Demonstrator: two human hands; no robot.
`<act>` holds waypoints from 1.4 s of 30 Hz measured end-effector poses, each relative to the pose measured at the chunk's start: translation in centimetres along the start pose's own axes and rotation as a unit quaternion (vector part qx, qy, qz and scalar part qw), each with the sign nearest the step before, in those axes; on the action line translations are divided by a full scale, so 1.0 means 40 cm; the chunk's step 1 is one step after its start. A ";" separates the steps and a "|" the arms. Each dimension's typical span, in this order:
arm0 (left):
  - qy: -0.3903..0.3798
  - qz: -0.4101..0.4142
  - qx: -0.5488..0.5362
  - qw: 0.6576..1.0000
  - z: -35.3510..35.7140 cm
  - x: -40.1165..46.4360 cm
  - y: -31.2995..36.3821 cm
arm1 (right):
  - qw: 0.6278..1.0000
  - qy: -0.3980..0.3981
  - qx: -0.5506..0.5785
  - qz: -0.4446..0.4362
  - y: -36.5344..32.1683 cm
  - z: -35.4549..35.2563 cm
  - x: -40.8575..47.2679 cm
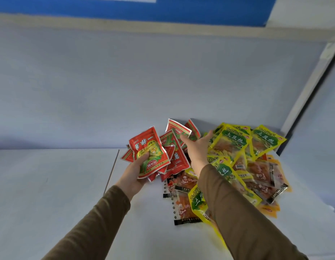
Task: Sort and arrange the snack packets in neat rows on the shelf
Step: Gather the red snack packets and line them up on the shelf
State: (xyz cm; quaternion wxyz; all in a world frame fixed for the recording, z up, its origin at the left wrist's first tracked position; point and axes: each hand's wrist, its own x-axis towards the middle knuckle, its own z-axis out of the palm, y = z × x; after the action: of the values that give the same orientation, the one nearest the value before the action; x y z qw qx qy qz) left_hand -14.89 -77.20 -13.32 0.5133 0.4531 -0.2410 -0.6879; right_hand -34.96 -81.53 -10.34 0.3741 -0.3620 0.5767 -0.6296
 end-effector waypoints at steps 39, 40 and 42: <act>-0.023 0.021 0.039 0.999 -0.067 -0.049 0.055 | 0.948 -0.300 0.081 0.068 -0.125 0.031 -0.064; -0.035 0.032 0.053 0.997 -0.058 -0.055 0.057 | 0.946 -0.307 0.060 0.088 -0.106 0.045 -0.080; -0.038 0.051 0.068 0.996 -0.050 -0.066 0.060 | 0.947 -0.298 0.031 0.116 -0.076 0.062 -0.105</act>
State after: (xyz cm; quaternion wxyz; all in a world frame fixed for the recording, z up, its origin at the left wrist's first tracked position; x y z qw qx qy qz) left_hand -11.81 -75.37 -11.38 0.5065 0.4478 -0.3292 -0.6592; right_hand -31.00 -78.76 -7.23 0.6105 -0.4513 0.4573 -0.4631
